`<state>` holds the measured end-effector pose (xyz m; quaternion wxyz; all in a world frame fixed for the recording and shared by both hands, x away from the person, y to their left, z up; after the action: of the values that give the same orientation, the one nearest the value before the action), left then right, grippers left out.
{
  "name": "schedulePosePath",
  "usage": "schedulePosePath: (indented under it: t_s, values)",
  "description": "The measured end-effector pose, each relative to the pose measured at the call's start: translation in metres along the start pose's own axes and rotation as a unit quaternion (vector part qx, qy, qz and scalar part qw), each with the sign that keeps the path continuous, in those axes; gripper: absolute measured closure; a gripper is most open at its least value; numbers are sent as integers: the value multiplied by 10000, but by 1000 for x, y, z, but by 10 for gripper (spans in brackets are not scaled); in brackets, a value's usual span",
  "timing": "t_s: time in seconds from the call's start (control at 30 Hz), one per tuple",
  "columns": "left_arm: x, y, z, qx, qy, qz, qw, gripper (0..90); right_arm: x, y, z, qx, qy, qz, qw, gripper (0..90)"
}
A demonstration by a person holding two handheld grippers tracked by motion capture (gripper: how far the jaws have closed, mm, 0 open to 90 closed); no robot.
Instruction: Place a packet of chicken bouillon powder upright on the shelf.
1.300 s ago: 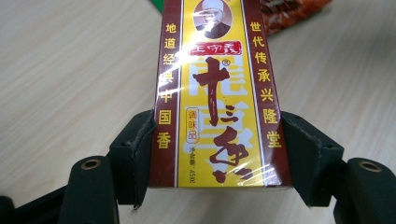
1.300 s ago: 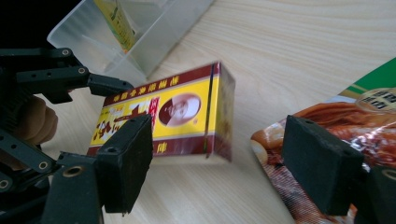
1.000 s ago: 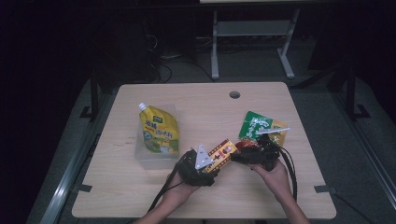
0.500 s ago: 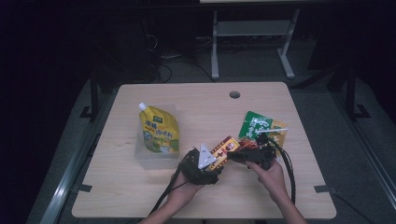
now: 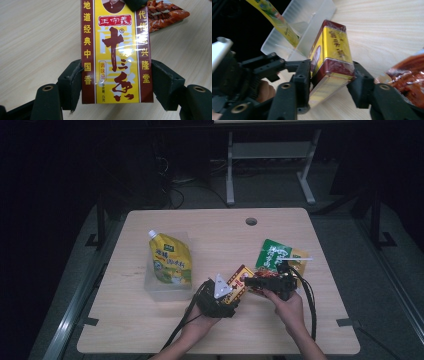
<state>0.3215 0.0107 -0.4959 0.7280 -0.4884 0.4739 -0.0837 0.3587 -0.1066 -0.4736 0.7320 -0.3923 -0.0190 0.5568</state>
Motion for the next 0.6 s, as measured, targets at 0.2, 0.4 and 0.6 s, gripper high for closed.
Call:
schedulePosePath:
  t_s: [0.2,0.4,0.6]
  values:
    - [2,1,-1,-61,33,10,10000,308,-3,-5,12,-197,-112,-77,9997,651]
    - [0,0,-2,-31,238,-54,9997,297,-7,-8,21,-450,-57,-93,9989,669]
    - [-4,1,-3,11,343,-55,9994,281,-11,-15,30,-932,74,-110,9956,672]
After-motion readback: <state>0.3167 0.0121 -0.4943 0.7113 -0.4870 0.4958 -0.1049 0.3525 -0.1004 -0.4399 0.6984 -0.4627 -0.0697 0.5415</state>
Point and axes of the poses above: each handheld gripper's, and its own axes: x roughly forward along the jaws, y roughly out of its underside, z roughly to its left, the point moved 9 cm from there along x, roughly forward along the jaws, and after that the axes turned 3 degrees about -z, right-handed, at the moved point
